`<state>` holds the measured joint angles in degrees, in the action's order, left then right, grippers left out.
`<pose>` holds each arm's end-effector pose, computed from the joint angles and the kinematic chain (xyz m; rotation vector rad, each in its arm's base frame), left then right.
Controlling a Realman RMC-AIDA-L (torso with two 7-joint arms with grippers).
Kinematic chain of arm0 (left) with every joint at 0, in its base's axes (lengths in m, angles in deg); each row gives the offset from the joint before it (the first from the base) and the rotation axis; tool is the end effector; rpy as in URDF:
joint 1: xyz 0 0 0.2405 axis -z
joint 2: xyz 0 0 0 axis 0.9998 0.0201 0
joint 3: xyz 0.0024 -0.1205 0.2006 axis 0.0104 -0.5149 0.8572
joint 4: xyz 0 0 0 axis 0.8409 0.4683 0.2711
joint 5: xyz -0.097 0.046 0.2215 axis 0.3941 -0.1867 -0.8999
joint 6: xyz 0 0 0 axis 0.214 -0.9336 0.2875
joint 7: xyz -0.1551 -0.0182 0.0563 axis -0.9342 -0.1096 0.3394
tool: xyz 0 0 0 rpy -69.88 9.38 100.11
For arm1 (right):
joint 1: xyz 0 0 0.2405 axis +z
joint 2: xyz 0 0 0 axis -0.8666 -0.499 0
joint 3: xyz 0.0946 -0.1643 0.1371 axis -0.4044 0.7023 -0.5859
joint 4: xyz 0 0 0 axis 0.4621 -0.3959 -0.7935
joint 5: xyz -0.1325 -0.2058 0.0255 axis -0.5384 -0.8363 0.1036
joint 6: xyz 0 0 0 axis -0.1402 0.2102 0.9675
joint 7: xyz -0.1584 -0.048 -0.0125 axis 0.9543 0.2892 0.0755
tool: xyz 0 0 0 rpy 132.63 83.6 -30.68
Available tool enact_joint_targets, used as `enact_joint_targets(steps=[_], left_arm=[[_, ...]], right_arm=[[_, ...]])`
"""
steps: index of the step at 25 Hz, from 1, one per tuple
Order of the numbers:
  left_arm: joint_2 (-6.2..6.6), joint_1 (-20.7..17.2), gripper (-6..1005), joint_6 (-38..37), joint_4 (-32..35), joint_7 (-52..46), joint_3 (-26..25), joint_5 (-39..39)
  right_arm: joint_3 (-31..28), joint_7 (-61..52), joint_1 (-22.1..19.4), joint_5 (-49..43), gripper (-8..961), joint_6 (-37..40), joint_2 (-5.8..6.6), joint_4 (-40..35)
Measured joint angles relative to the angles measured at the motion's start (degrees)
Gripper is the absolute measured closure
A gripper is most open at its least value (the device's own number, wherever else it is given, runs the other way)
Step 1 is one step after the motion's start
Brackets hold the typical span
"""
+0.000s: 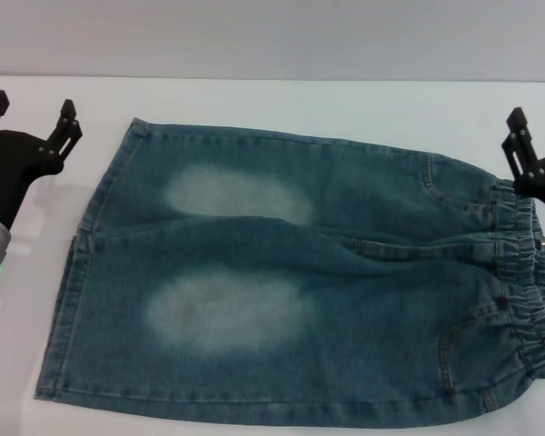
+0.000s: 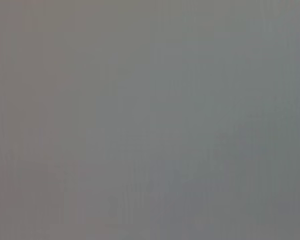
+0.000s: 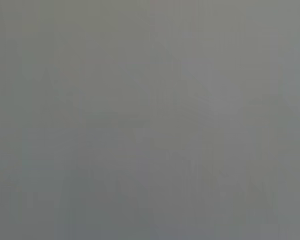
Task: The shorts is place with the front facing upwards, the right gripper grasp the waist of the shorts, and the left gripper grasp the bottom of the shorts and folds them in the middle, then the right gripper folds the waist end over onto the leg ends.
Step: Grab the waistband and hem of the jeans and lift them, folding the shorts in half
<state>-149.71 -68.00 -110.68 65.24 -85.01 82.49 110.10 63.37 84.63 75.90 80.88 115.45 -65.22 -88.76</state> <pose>-0.3244 0.3679 -0.0224 -1.6092 -0.4705 -0.6406 0.2933 0.3206 -0.0508 -1.5469 0.4579 0.7993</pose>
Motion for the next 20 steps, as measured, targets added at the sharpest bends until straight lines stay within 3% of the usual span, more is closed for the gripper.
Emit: enact_joint_targets(steps=[6,16,20], left_arm=[[0.08,-0.25,138,-0.02,0.29,-0.42,-0.07,0.28],[0.06,1.23,138,1.85,0.45,-0.52,0.06,-0.11],[0.41,-0.2,138,2.86,4.03,-1.47,0.9,-0.28]], right_arm=[[0.35,0.4,-1.13,-2.82,376,4.73,-0.1,-0.09],[0.06,0.09,-1.91,-0.3,377,3.71,-0.14,-1.95],[-2.37,0.05,-3.61,-0.12,377,0.88,0.42,-7.8]])
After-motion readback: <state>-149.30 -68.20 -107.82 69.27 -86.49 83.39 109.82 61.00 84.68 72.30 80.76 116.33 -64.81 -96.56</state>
